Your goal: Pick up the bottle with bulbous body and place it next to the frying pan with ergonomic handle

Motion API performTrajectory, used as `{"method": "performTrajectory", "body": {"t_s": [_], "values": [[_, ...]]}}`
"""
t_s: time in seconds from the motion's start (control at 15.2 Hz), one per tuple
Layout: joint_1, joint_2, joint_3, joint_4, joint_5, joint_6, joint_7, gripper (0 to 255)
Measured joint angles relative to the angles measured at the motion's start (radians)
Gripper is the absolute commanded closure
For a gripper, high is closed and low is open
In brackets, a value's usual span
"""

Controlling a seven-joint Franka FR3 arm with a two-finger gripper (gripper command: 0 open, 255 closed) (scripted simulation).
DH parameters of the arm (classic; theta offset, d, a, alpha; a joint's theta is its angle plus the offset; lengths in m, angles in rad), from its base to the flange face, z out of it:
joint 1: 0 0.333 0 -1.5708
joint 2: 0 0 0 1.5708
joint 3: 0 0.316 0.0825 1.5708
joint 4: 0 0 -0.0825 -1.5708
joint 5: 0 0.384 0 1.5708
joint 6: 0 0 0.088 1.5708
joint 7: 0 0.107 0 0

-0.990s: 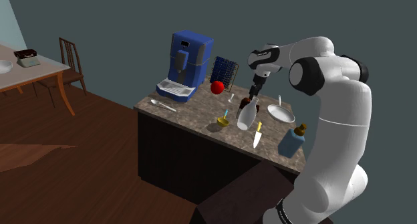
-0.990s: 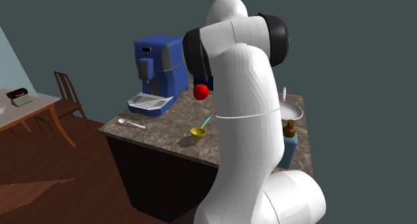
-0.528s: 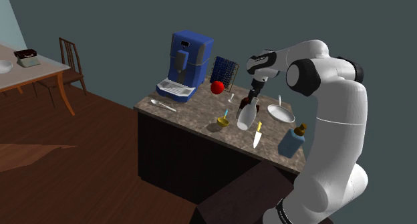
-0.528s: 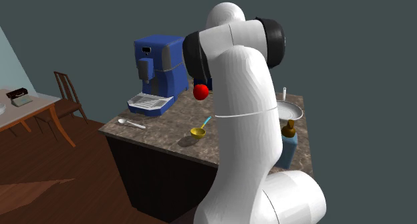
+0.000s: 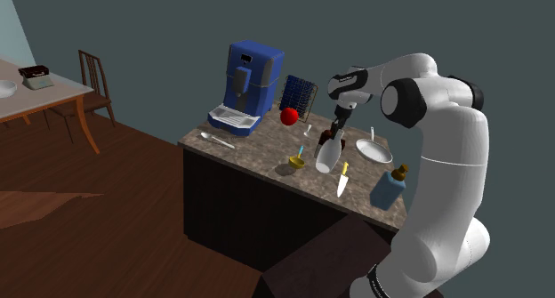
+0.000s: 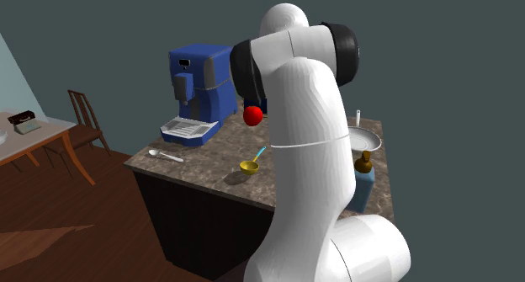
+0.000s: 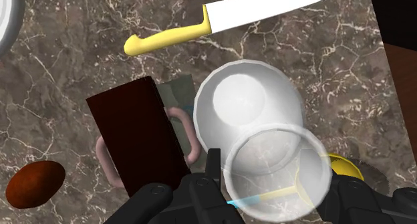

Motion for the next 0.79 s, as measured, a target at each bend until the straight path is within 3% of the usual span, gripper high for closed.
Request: {"method": "performTrajectory", "body": {"t_s": [0.79], "values": [[0.003,-0.018,-0.004,0.013,-0.008,-0.031,0.004,255]]}}
